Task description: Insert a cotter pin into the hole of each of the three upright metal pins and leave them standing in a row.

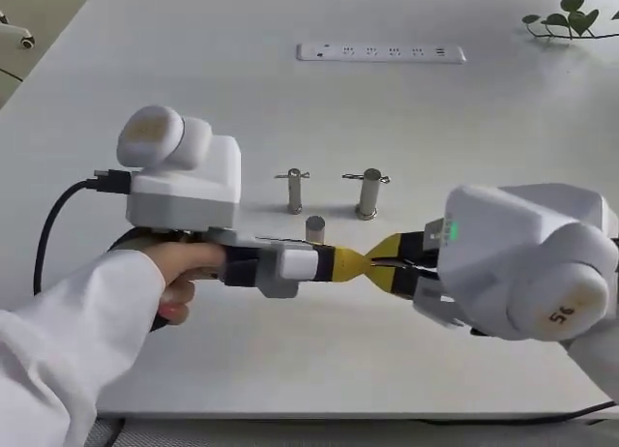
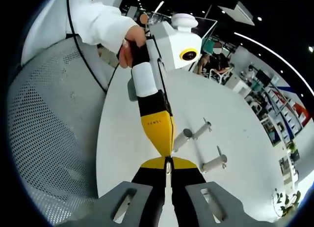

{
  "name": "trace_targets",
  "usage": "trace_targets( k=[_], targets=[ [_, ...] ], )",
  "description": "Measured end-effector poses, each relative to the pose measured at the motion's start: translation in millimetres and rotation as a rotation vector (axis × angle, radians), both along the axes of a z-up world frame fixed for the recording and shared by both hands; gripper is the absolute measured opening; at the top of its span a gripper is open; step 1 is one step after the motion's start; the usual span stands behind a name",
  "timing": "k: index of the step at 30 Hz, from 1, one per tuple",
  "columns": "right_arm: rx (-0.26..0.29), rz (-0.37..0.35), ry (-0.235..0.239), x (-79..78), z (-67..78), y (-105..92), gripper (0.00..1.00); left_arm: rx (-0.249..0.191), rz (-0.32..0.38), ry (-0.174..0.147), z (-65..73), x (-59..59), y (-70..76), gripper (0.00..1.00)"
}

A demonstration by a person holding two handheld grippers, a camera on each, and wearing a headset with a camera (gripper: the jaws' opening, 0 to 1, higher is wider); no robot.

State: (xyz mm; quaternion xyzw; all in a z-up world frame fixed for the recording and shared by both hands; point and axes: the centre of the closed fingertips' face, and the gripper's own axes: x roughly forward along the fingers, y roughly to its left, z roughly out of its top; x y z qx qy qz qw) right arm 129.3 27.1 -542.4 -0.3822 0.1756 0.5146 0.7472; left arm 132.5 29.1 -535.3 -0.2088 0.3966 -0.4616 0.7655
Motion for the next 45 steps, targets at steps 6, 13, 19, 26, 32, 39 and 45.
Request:
trace_targets(
  k=[6, 13, 19, 26, 32, 39, 45],
  targets=[
    [-0.002, 0.007, -0.01, -1.8, 3.4, 1.5, 0.0, -0.004, 0.005, 0.018, 0.5, -0.1, 1.5, 0.05],
    [-0.003, 0.019, -0.012, -4.2, 4.3, 4.7, 0.0, -0.008, -0.002, 0.042, 0.8, -3.2, 1.7, 0.01],
    [-0.003, 0.029, -0.009, -6.0, 3.2, 6.2, 0.0, 0.0, -0.009, 0.059, -0.8, -5.8, 2.8, 0.01],
    [-0.01, 0.035, -0.013, -5.1, 4.0, 6.0, 0.0, -0.003, 0.009, 0.043, 0.0, -5.2, 2.0, 0.01],
    [-0.02, 0.05, -0.019, -4.9, 5.4, 6.4, 0.0, -0.013, 0.032, 0.059, 0.9, -4.7, 2.5, 0.0],
    [-0.019, 0.068, -0.017, -5.9, 7.4, 8.8, 0.0, -0.006, 0.032, 0.019, 3.2, -5.5, 4.9, 0.0],
    [-0.038, 0.078, 0.0, -8.5, 1.9, 7.4, 0.0, 0.0, 0.02, 0.03, 0.8, -8.1, 7.6, 0.0]
  ],
)
